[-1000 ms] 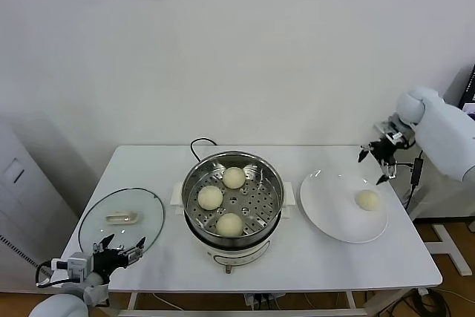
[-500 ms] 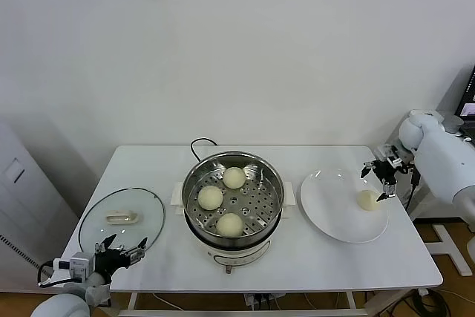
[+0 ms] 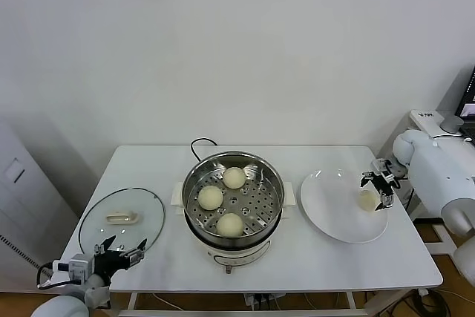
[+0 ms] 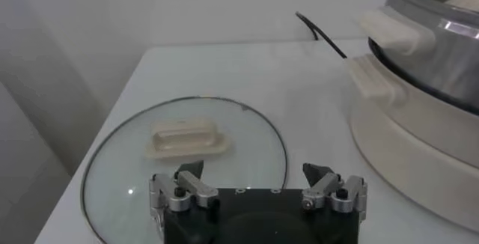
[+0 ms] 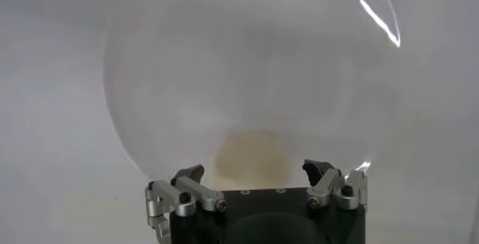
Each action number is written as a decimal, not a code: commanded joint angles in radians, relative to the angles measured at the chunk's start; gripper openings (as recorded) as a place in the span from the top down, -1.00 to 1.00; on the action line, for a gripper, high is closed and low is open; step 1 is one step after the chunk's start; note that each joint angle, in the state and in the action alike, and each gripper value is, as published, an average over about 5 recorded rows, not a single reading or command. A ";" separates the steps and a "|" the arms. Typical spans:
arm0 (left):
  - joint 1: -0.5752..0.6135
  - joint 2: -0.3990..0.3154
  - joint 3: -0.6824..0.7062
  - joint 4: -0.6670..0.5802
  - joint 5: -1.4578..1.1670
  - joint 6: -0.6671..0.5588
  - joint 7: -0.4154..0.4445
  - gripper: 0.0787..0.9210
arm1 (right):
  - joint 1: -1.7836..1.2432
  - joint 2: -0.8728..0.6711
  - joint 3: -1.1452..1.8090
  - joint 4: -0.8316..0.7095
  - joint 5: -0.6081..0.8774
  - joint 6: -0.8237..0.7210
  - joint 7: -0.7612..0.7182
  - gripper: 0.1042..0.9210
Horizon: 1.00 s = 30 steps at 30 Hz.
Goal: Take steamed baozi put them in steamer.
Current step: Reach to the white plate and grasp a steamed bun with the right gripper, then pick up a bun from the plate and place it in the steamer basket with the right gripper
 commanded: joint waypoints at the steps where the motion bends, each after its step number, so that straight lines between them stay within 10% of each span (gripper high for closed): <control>1: 0.002 -0.002 0.002 -0.002 0.001 0.000 0.001 -0.77 | -0.030 0.015 0.071 -0.019 -0.078 -0.010 0.051 -0.73; 17: 0.015 -0.003 -0.002 -0.014 0.003 -0.003 0.001 -0.77 | -0.021 0.022 0.080 -0.013 -0.020 -0.049 -0.007 0.07; 30: 0.031 -0.023 -0.017 -0.035 0.024 0.011 -0.008 -0.77 | 0.342 -0.194 -0.611 0.381 0.674 -0.323 -0.155 0.09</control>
